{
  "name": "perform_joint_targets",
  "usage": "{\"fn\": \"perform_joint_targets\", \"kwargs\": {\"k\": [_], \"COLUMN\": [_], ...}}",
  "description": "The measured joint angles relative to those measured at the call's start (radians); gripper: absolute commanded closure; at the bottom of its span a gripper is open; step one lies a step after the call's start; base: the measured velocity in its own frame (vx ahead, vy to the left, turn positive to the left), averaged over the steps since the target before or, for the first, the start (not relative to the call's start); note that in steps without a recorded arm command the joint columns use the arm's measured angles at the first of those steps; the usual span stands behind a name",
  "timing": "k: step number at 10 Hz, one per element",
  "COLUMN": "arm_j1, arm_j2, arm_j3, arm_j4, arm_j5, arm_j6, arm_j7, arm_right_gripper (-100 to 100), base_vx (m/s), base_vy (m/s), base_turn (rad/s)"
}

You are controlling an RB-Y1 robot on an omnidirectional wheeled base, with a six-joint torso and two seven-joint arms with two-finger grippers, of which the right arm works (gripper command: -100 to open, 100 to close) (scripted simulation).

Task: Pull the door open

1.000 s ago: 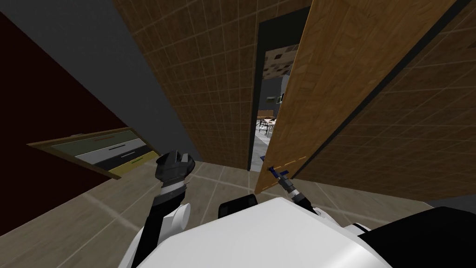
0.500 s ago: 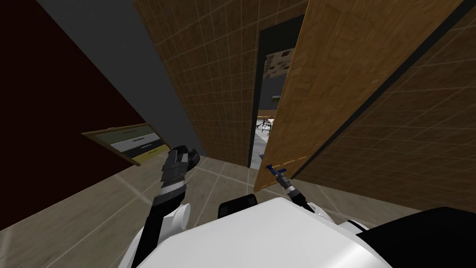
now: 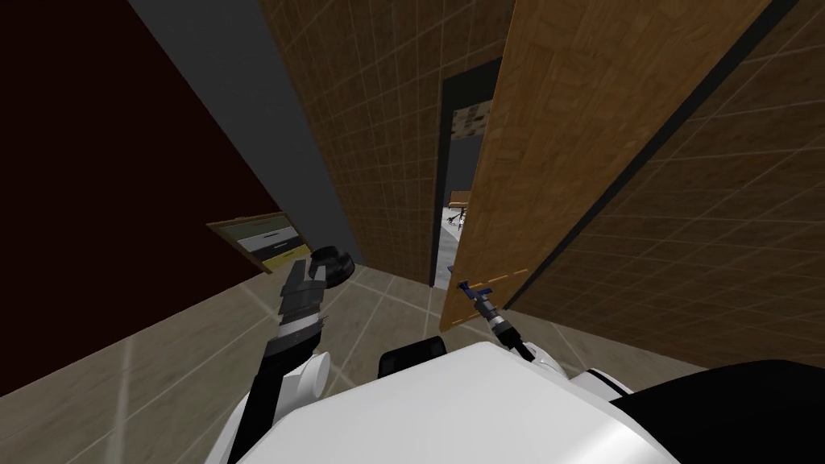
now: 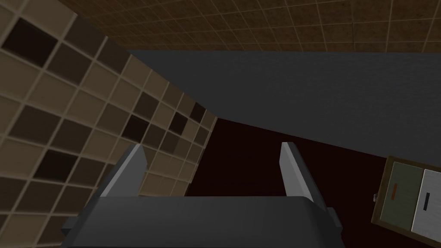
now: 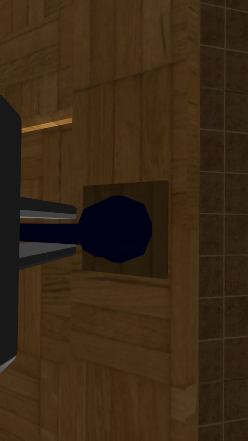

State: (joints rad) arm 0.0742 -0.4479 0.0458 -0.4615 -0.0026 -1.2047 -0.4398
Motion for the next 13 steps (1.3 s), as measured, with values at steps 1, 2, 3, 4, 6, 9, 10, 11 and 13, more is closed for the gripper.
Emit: {"fn": "perform_joint_targets", "kwargs": {"k": [1, 2, 3, 4, 6, 9, 10, 11, 13], "arm_j1": [0.003, 0.01, -0.002, -0.012, -0.031, -0.052, -0.062, -0.062, -0.056], "arm_j2": [0.002, 0.002, 0.004, 0.005, 0.005, 0.011, 0.013, 0.014, 0.003], "arm_j3": [0.003, 0.007, 0.011, 0.015, 0.023, 0.038, 0.044, 0.046, 0.05], "arm_j4": [-0.021, -0.065, -0.06, -0.039, -0.044, -0.049, -0.043, -0.04, -0.028], "arm_j5": [-0.01, -0.022, -0.026, -0.025, -0.046, -0.066, -0.074, -0.074, -0.073], "arm_j6": [0.021, 0.056, 0.065, 0.055, 0.077, 0.106, 0.114, 0.117, 0.092], "arm_j7": [0.006, 0.014, 0.017, 0.016, 0.025, 0.038, 0.042, 0.043, 0.034], "arm_right_gripper": [100, 100, 100, 100, 100, 100, 100, 100, 100], "base_vx": [-0.213, -0.131, -0.035, -0.125, -0.202, -0.22, -0.095, -0.131, -0.195], "base_vy": [-0.089, -0.068, -0.014, -0.03, -0.079, -0.067, -0.018, -0.04, -0.065], "base_turn": [0.21, 0.098, 0.004, 0.125, 0.153, 0.115, 0.027, 0.135, 0.155]}}
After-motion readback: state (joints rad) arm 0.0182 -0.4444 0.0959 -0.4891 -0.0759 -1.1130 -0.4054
